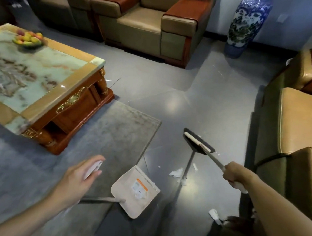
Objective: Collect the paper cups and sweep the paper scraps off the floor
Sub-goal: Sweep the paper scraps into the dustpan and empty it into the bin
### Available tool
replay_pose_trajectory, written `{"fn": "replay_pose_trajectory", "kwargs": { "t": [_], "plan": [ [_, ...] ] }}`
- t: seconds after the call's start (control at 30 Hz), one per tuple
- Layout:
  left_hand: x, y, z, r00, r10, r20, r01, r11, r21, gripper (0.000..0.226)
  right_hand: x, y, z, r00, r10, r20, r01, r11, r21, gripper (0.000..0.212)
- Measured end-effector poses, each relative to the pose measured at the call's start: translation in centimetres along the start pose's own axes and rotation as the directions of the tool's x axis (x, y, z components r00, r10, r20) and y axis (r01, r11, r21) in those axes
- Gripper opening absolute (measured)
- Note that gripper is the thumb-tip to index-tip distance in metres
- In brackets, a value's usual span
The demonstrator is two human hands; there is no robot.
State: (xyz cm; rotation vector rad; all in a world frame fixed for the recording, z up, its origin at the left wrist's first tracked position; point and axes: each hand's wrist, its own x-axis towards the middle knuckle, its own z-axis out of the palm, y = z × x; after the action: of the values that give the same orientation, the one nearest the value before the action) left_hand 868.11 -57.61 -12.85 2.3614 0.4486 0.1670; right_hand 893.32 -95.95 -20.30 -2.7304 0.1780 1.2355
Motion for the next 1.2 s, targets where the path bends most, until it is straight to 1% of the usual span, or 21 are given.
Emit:
{"fn": "replay_pose_trajectory", "kwargs": {
  "t": [0.07, 0.13, 0.2, 0.27, 0.33, 0.43, 0.6, 0.7, 0.8, 0.87, 0.93, 1.03, 1.1, 1.17, 1.2],
  "plan": [
    [-0.7, -1.3, -1.1, 0.998, 0.023, 0.05, -0.023, 1.0, -0.004, 0.04, -3.6, -0.6, 1.2, 0.999, -0.025, 0.036, 0.026, 0.998, -0.051, 0.03],
    [-1.7, -2.6, -2.0, 0.991, 0.084, 0.107, -0.086, 0.996, 0.018, 0.04, -7.8, -1.3, 2.8, 0.997, -0.034, 0.072, 0.041, 0.995, -0.09, 0.031],
    [-2.9, -4.2, -2.7, 0.979, 0.131, 0.154, -0.138, 0.99, 0.04, 0.038, -12.0, -2.1, 4.8, 0.993, -0.027, 0.113, 0.04, 0.992, -0.121, 0.032],
    [-4.3, -5.5, -3.4, 0.968, 0.146, 0.206, -0.157, 0.987, 0.038, 0.036, -15.9, -3.3, 7.6, 0.988, -0.011, 0.156, 0.031, 0.991, -0.13, 0.033],
    [-5.5, -6.5, -4.0, 0.953, 0.186, 0.238, -0.204, 0.978, 0.049, 0.037, -19.2, -4.4, 10.6, 0.982, 0.015, 0.191, 0.002, 0.996, -0.089, 0.033],
    [-7.0, -7.4, -4.7, 0.945, 0.191, 0.266, -0.21, 0.977, 0.042, 0.035, -22.9, -5.5, 13.0, 0.977, 0.03, 0.213, -0.038, 0.999, 0.036, 0.031],
    [-7.6, -8.0, -5.1, 0.938, 0.16, 0.307, -0.174, 0.985, 0.02, 0.038, -25.9, -5.2, 13.8, 0.981, 0.074, 0.179, -0.118, 0.962, 0.247, 0.033],
    [-7.3, -8.0, -4.7, 0.942, 0.181, 0.283, -0.187, 0.982, -0.006, 0.037, -26.5, -5.7, 14.4, 0.985, 0.099, 0.142, -0.138, 0.944, 0.298, 0.032],
    [-6.4, -7.9, -3.9, 0.947, 0.17, 0.273, -0.177, 0.984, 0.002, 0.035, -25.4, -6.8, 14.9, 0.99, 0.104, 0.094, -0.125, 0.956, 0.266, 0.026],
    [-5.9, -7.9, -3.4, 0.953, 0.161, 0.258, -0.169, 0.986, 0.01, 0.034, -24.6, -8.0, 15.6, 0.995, 0.073, 0.064, -0.083, 0.981, 0.176, 0.027],
    [-5.4, -7.9, -3.0, 0.953, 0.16, 0.256, -0.167, 0.986, 0.007, 0.034, -24.1, -9.4, 17.0, 0.997, 0.05, 0.066, -0.054, 0.996, 0.069, 0.031],
    [-4.6, -7.7, -2.7, 0.949, 0.171, 0.265, -0.179, 0.984, 0.006, 0.033, -24.9, -11.3, 19.9, 0.985, 0.019, 0.173, -0.014, 0.999, -0.03, 0.038],
    [-4.3, -7.7, -2.6, 0.946, 0.166, 0.279, -0.176, 0.984, 0.009, 0.032, -26.6, -12.0, 21.4, 0.965, 0.001, 0.264, 0.013, 0.999, -0.052, 0.036],
    [-4.3, -7.6, -2.6, 0.945, 0.152, 0.29, -0.16, 0.987, 0.003, 0.031, -28.6, -12.1, 21.2, 0.933, -0.008, 0.36, 0.021, 0.999, -0.033, 0.033],
    [-4.3, -7.6, -2.6, 0.946, 0.157, 0.284, -0.164, 0.987, 0.001, 0.031, -29.4, -12.0, 20.4, 0.92, -0.019, 0.392, 0.015, 1.0, 0.013, 0.033]
  ]
}}
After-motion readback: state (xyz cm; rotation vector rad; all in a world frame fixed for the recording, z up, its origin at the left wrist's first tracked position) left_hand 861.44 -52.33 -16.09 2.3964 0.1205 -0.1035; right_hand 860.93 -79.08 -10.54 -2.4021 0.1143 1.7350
